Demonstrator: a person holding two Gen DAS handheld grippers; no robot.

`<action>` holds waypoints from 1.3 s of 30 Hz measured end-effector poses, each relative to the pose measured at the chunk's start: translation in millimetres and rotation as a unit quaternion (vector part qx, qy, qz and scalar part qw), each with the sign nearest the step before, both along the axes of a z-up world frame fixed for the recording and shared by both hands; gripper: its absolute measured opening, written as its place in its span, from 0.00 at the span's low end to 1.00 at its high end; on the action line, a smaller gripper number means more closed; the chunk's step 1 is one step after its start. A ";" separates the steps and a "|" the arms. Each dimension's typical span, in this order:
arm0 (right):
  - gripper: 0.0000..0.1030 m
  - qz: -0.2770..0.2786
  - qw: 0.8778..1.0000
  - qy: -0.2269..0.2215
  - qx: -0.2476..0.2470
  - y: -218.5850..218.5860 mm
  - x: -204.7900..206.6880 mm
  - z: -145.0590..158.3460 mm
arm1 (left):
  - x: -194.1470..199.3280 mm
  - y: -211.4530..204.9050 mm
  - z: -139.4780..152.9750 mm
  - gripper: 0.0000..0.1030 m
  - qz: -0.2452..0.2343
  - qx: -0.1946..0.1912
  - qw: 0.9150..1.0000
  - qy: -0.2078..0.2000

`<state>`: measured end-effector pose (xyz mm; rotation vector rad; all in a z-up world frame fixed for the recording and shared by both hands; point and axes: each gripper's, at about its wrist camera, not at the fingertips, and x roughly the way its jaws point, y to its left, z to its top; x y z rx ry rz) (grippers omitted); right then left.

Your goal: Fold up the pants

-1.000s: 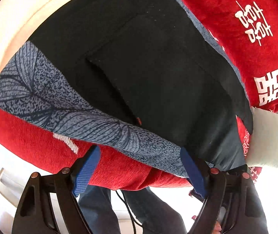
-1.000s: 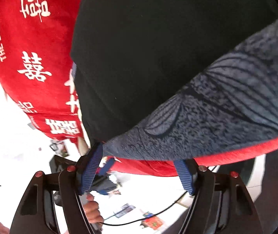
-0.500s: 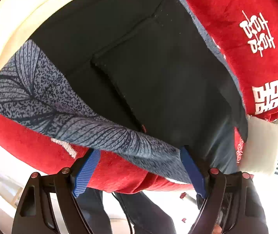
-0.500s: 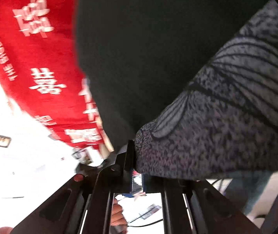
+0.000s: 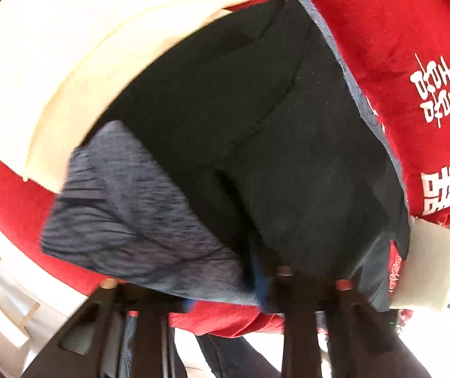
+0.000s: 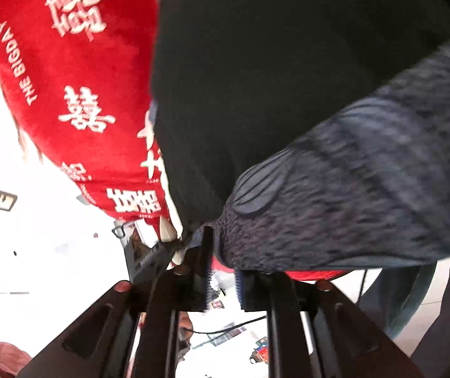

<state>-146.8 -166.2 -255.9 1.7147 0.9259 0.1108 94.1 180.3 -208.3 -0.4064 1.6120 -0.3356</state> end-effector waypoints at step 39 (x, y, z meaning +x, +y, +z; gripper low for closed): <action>0.10 0.167 0.967 0.092 -0.168 -210.9 263.6 26.0 | 215.0 -180.7 17.6 0.21 -0.069 0.035 0.992 -0.103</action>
